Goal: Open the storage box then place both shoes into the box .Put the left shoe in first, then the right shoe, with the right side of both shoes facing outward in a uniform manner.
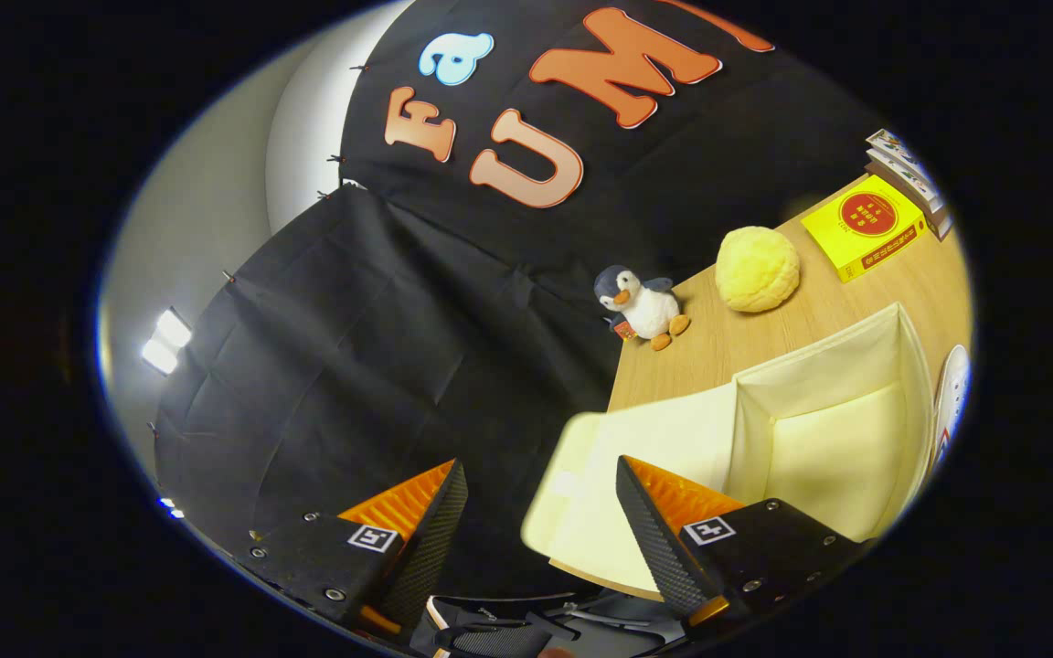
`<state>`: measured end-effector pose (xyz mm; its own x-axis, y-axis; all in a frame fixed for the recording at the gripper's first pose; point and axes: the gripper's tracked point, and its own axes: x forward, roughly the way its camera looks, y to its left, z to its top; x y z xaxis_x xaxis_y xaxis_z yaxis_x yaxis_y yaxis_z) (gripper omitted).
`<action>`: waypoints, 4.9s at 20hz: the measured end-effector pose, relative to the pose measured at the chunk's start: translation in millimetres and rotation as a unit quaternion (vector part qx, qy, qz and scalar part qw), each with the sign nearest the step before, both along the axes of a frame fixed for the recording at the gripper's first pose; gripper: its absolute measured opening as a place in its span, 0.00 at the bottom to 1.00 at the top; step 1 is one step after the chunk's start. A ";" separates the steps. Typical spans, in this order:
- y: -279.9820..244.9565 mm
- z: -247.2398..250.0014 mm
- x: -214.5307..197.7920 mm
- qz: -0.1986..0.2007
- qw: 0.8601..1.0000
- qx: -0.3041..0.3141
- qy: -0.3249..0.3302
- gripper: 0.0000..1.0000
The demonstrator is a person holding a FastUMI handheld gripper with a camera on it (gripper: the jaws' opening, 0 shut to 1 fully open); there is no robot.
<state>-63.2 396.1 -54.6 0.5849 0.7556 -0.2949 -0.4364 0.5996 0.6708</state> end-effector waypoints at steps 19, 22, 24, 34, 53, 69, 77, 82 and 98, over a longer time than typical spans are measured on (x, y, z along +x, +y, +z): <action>-219.2 -37.1 49.8 -0.180 0.972 -0.148 -0.027 0.97; -255.4 -53.2 52.2 -0.198 0.965 -0.171 -0.011 0.98; -277.8 -68.2 52.5 -0.205 0.959 -0.193 0.000 0.97; -345.7 -150.0 42.7 -0.189 0.936 -0.283 0.093 0.91; -360.0 -261.9 44.1 -0.116 0.900 -0.377 0.187 0.23; -356.0 -261.2 47.1 -0.135 0.940 -0.251 0.190 0.00; -329.5 -205.7 54.6 -0.153 0.963 -0.135 0.178 0.00; -320.2 -126.6 55.7 -0.166 0.972 -0.116 0.122 0.00; -160.5 -95.9 23.5 -0.097 0.984 -0.118 0.094 0.00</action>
